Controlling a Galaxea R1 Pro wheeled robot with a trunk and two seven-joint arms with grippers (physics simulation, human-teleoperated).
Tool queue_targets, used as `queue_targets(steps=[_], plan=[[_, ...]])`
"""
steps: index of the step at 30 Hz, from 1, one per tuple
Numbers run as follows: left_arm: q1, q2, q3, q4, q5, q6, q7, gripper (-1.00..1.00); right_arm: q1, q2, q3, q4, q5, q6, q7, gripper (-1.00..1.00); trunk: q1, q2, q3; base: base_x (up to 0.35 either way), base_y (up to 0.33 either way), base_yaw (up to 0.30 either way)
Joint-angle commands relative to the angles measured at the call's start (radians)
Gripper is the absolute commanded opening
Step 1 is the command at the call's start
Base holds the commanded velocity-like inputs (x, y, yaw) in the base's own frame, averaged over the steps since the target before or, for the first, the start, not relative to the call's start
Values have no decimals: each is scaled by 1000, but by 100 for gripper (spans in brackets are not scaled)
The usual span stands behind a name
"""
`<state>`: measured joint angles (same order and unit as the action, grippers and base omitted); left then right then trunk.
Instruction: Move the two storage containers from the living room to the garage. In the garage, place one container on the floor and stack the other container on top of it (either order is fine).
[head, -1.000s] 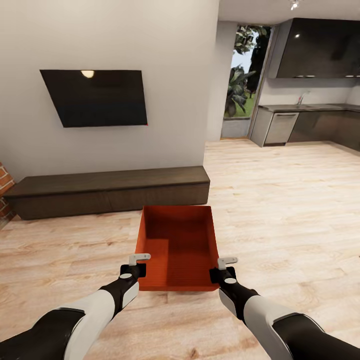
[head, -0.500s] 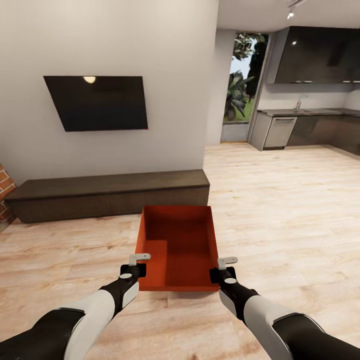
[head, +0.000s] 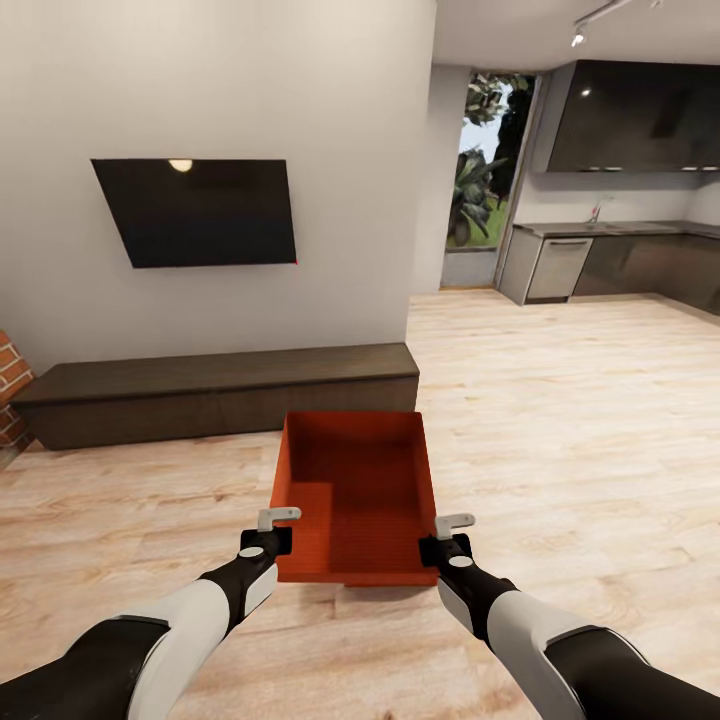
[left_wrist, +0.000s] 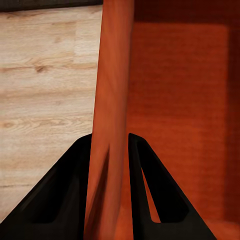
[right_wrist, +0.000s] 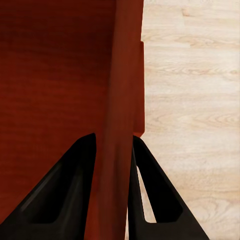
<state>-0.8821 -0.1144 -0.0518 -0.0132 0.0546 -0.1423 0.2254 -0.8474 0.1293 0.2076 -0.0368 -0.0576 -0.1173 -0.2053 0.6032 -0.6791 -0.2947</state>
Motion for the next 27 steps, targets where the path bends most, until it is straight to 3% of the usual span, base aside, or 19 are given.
queue_targets(steps=[1, 10, 27], plan=[[-1, -4, 18, -2, 2, -6, 17, -100, -1, 4, -10, 6, -26, -6, -8, -100, -4, 6, 2, 0, 0, 0], [-1, -4, 18, -3, 2, -6, 17, -100, -1, 4, -10, 6, -25, -5, -8, -100, -38, 69, 30, 0, 0, 0], [-1, -4, 18, -4, 2, -6, 17, -100, -1, 4, -10, 6, -26, -7, -8, -100, -38, 69, 47, 0, 0, 0]])
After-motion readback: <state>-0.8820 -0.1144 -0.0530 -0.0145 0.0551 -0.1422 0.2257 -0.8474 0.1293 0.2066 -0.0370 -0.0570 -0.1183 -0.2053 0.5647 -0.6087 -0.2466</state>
